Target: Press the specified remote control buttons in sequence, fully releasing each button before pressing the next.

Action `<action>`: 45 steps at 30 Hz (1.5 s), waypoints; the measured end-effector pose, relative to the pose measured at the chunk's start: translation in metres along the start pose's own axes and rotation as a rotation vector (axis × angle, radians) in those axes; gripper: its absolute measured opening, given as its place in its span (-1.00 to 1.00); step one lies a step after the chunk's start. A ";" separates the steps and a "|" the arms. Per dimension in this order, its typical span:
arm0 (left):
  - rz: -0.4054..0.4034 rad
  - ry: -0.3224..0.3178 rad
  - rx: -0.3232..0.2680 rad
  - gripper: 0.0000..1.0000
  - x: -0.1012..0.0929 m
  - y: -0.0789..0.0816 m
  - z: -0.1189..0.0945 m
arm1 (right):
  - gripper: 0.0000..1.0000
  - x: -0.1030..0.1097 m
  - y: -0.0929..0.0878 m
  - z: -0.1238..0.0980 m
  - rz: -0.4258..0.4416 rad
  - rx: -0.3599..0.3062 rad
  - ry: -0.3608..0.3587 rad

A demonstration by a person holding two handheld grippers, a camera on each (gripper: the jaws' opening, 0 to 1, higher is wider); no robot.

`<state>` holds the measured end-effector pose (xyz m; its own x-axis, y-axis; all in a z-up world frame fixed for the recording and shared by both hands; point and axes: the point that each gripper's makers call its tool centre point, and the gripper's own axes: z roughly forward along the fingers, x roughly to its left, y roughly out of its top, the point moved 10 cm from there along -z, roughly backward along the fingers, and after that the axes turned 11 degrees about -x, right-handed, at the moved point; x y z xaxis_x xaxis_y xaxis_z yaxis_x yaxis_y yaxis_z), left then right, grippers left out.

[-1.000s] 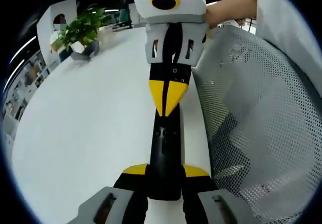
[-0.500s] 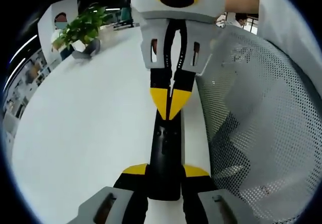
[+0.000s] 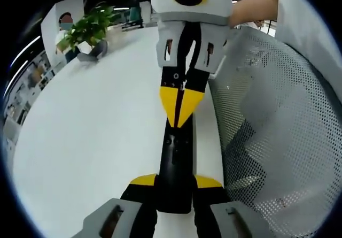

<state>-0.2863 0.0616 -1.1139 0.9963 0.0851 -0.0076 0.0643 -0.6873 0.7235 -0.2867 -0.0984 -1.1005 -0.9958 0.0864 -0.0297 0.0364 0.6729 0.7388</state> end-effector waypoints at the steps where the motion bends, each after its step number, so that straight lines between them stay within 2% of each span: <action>1: 0.000 0.000 -0.001 -0.53 0.000 0.000 0.000 | -1.00 0.000 0.000 0.001 0.001 0.004 0.007; 5: -0.002 0.001 -0.004 -0.53 0.000 -0.001 0.000 | -1.00 -0.001 0.004 0.003 -0.005 -0.011 0.030; 10: -0.008 0.005 -0.009 -0.53 -0.001 -0.001 -0.001 | -1.00 0.001 0.006 0.009 -0.045 0.032 0.061; 20: -0.009 0.005 -0.017 -0.53 -0.001 -0.002 -0.001 | -1.00 0.001 0.013 0.011 -0.075 0.099 0.064; 22: -0.008 0.004 -0.018 -0.53 -0.001 -0.002 -0.001 | -1.00 0.002 0.014 0.012 -0.110 0.115 0.060; 24: -0.002 0.002 -0.017 -0.53 -0.001 -0.002 -0.001 | -1.00 0.004 0.013 0.012 -0.138 0.104 0.055; 26: 0.002 -0.002 -0.015 -0.53 -0.001 -0.001 -0.001 | -1.00 0.004 0.009 0.010 -0.114 0.067 0.035; 27: 0.003 -0.002 -0.012 -0.53 -0.001 -0.001 -0.001 | -1.00 0.004 0.007 0.009 -0.060 0.034 0.018; 30: 0.000 0.000 -0.013 -0.53 -0.001 -0.001 -0.001 | -1.00 0.001 0.003 0.005 -0.012 -0.011 0.013; 32: -0.003 0.002 -0.016 -0.53 -0.001 -0.001 -0.002 | -1.00 0.001 0.003 0.004 -0.081 0.009 0.011; 33: -0.004 0.003 -0.017 -0.53 -0.001 -0.001 -0.002 | -1.00 0.000 0.005 0.002 -0.130 0.016 -0.016; 35: -0.005 0.004 -0.018 -0.53 -0.001 -0.001 -0.002 | -1.00 0.000 0.008 -0.001 -0.102 0.012 0.009; 36: -0.005 0.004 -0.020 -0.53 -0.001 -0.001 -0.002 | -1.00 0.000 0.007 -0.001 -0.051 0.014 0.036; 38: -0.006 0.004 -0.023 -0.53 -0.001 -0.002 -0.002 | -0.94 -0.003 0.007 -0.001 0.017 0.019 0.040; 39: -0.007 0.004 -0.024 -0.53 -0.001 -0.002 -0.002 | -0.87 -0.005 0.007 0.000 0.025 0.025 0.041; 42: -0.007 0.006 -0.025 -0.53 -0.001 -0.002 -0.002 | -0.89 -0.006 0.007 0.001 0.014 0.022 0.046; 45: -0.008 0.007 -0.025 -0.53 -0.001 -0.002 -0.002 | -0.86 -0.004 0.006 0.006 0.017 0.069 0.086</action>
<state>-0.2880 0.0639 -1.1141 0.9954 0.0956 -0.0089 0.0708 -0.6682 0.7406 -0.2816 -0.0901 -1.1004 -0.9984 0.0369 0.0429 0.0563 0.7209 0.6907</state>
